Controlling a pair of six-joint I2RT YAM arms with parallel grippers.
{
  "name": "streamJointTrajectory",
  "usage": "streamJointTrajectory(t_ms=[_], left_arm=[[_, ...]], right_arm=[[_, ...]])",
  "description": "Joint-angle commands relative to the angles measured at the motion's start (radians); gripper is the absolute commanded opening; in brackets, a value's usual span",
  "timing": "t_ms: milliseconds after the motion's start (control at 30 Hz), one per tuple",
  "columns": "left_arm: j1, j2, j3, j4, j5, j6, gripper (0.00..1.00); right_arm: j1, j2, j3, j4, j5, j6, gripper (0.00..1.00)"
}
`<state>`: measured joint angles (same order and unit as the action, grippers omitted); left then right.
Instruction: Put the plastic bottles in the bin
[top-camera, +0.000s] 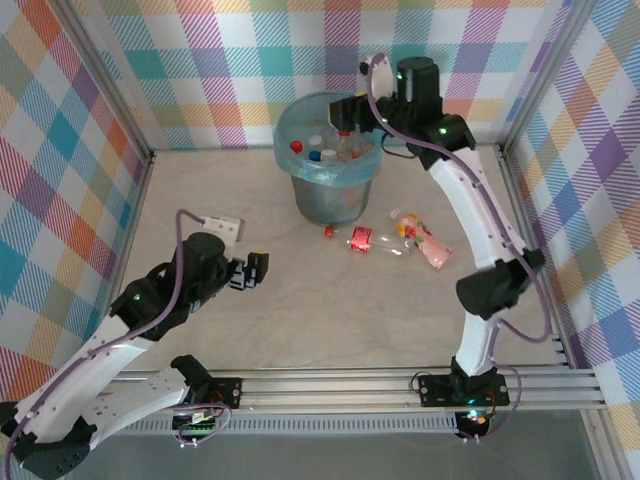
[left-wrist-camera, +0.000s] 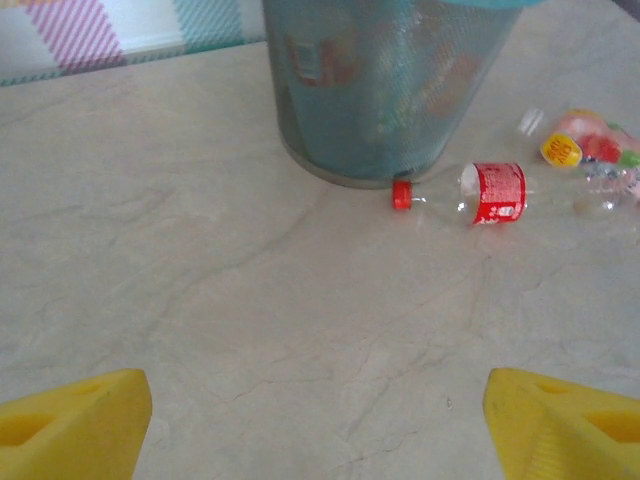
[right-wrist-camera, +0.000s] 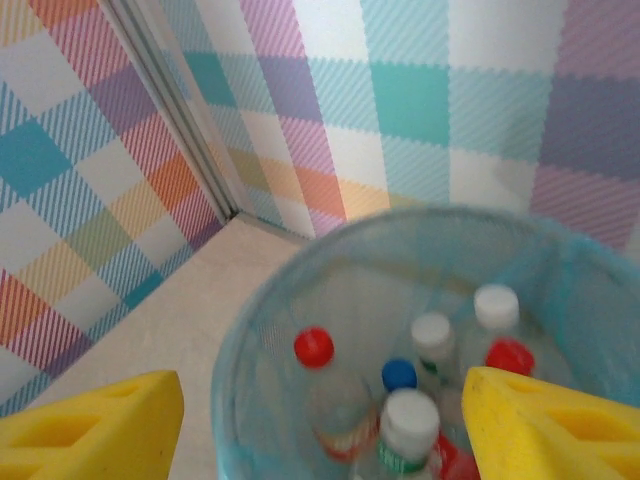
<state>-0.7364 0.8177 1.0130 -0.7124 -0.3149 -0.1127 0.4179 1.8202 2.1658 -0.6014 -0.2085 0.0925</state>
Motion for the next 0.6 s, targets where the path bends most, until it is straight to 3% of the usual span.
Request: streamJointTrajectory(t_ms=[0,133,267,400,567], left_arm=[[-0.022,0.036,0.052,0.097,0.069,0.117,0.86],[-0.064,0.126,0.082,0.166,0.105,0.169,0.85],[-0.125,0.232,0.111,0.232,0.120,0.180,0.85],[-0.128,0.296,0.123,0.320,0.159,0.066,0.87],[-0.127,0.337,0.102,0.380,0.107,-0.075,0.88]], right_arm=[[-0.063,-0.129,-0.197,-0.020,0.019,0.074,0.73],[-0.147,-0.304,-0.479,0.007,0.050,0.091,0.73],[-0.230,-0.383,-0.674,-0.010,0.034,0.035,0.73],[-0.239,-0.375,-0.804,-0.025,-0.012,-0.043,0.75],[-0.238,-0.284,-0.946,0.102,-0.164,-0.070,0.79]])
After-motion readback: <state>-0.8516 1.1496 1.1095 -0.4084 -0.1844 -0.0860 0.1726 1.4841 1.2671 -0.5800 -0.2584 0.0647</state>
